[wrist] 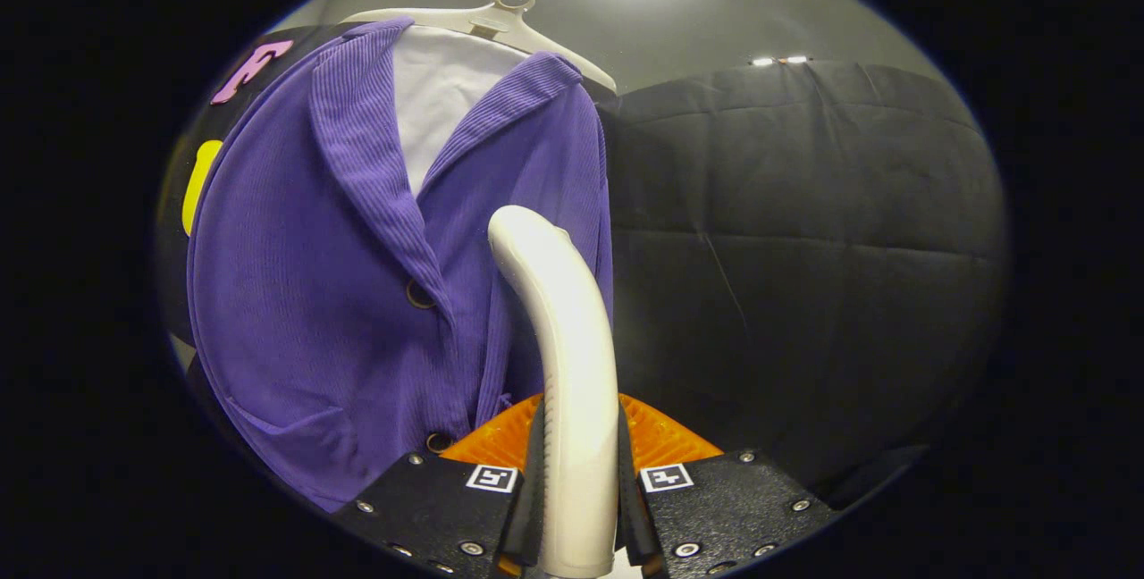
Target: Iron the clothes twice with a garment steamer, once on the left side and once on the right side.
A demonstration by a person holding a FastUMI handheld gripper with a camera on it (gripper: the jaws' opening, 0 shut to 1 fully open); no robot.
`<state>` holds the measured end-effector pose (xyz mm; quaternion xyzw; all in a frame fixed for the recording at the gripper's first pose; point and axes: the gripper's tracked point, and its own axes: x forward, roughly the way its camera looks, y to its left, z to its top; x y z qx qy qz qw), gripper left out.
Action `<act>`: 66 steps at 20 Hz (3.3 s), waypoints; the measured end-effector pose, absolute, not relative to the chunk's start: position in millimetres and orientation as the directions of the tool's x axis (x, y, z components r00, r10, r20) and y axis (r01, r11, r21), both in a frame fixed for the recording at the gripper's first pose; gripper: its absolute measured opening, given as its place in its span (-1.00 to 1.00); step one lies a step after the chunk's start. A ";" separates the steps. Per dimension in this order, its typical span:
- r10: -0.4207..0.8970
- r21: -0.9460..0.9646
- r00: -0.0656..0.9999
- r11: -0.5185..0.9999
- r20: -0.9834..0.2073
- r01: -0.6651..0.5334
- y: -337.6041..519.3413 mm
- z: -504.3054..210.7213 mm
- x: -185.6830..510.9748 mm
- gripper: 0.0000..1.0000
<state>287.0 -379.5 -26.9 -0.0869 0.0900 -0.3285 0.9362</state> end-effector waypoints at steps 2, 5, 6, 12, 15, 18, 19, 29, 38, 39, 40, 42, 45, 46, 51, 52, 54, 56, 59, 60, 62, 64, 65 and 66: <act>-0.621 -0.225 0.773 0.777 -0.130 0.587 -375.1 -42.3 280.7 -0.29; -0.608 -0.241 0.778 0.788 -0.158 0.567 -366.7 -67.3 268.2 -0.29; -0.601 -0.244 0.781 0.793 -0.170 0.558 -362.2 -76.4 264.7 -0.29; -0.585 -0.252 0.778 0.807 -0.229 0.534 -342.8 -119.7 246.7 -0.29; -0.602 -0.263 0.768 0.794 -0.219 0.548 -345.0 -127.9 234.4 -0.29; -0.612 -0.269 0.758 0.787 -0.228 0.555 -349.6 -135.3 219.5 -0.29; -0.616 -0.267 0.750 0.785 -0.239 0.559 -351.7 -141.2 214.5 -0.29; -0.587 -0.281 0.719 0.809 -0.372 0.516 -347.5 -212.8 196.9 -0.28; -0.576 -0.293 0.725 0.817 -0.378 0.496 -300.2 -189.5 146.5 -0.28; -0.571 -0.287 0.736 0.820 -0.363 0.495 -294.0 -178.5 137.4 -0.29; -0.564 -0.283 0.750 0.824 -0.345 0.490 -287.0 -167.4 128.6 -0.29; -0.543 -0.285 0.778 0.836 -0.315 0.468 -271.9 -146.5 110.6 -0.28; -0.516 -0.288 0.815 0.849 -0.265 0.444 -248.8 -115.1 84.5 -0.29; -0.504 -0.286 0.827 0.854 -0.250 0.434 -238.9 -104.2 75.0 -0.29; -0.443 -0.268 0.878 0.881 -0.181 0.390 -201.8 -57.5 36.6 -0.29; -0.434 -0.267 0.885 0.884 -0.167 0.383 -194.5 -49.4 30.3 -0.29; -0.419 -0.271 0.897 0.888 -0.145 0.371 -185.2 -34.6 17.6 -0.29; -0.407 -0.262 0.905 0.893 -0.125 0.365 -176.4 -22.3 6.9 -0.29; -0.389 -0.246 0.916 0.901 -0.096 0.357 -165.9 -4.1 -4.0 -0.28; -0.387 -0.246 0.918 0.901 -0.086 0.356 -163.6 1.7 -7.5 -0.29; -0.383 -0.250 0.921 0.901 -0.069 0.355 -160.5 12.4 -12.4 -0.29; -0.378 -0.244 0.924 0.903 -0.059 0.353 -158.3 21.7 -17.3 -0.29; -0.377 -0.240 0.925 0.904 -0.052 0.355 -158.3 26.1 -18.3 -0.29; -0.377 -0.237 0.925 0.904 -0.048 0.356 -159.1 28.7 -19.4 -0.28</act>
